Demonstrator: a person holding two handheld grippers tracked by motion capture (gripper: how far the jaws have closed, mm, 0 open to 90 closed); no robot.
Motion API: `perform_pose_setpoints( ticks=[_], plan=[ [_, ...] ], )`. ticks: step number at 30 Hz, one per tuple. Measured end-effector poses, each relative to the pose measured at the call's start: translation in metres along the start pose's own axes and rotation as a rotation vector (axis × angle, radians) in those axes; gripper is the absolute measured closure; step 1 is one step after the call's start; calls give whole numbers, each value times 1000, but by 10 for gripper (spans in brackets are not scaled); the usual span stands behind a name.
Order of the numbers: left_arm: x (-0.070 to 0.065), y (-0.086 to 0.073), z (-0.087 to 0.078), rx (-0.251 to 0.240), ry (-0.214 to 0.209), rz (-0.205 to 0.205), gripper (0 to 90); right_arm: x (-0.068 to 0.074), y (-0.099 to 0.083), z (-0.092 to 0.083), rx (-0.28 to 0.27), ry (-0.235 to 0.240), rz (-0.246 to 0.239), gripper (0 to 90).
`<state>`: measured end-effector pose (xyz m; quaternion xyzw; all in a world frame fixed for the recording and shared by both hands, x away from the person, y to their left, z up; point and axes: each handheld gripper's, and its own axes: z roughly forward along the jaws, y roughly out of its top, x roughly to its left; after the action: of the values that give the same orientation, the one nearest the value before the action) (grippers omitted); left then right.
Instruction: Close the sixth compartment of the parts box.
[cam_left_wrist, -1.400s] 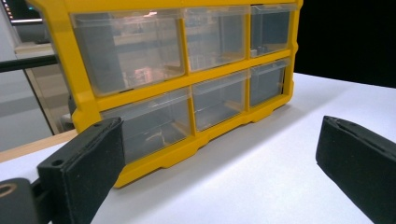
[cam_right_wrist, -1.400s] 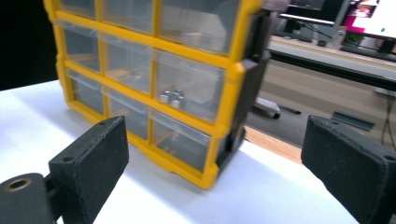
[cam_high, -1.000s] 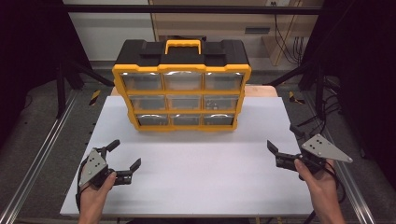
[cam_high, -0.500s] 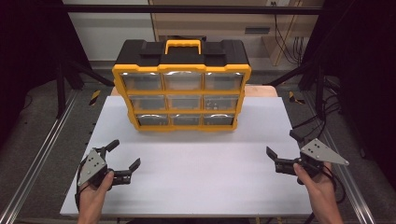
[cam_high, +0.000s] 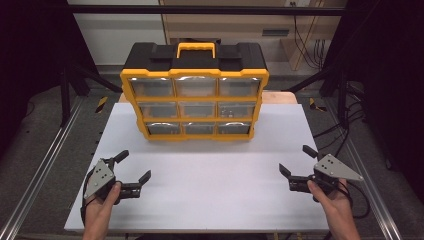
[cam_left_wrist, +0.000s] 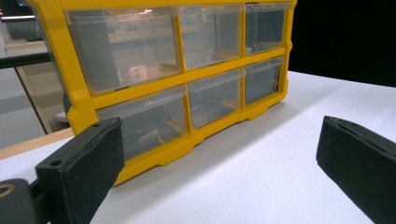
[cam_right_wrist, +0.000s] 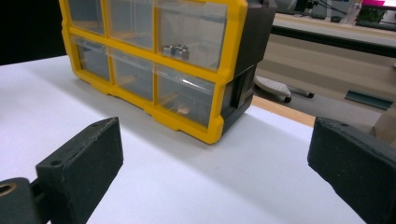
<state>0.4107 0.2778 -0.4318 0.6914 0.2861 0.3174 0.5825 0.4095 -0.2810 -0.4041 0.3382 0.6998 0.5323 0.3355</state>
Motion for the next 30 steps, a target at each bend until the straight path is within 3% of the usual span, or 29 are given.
perform_pose_setpoints(
  ticks=[30],
  plan=[
    [-4,-1,3,19,-25,17,10,18,-23,21,36,66,11,38]
  ],
)
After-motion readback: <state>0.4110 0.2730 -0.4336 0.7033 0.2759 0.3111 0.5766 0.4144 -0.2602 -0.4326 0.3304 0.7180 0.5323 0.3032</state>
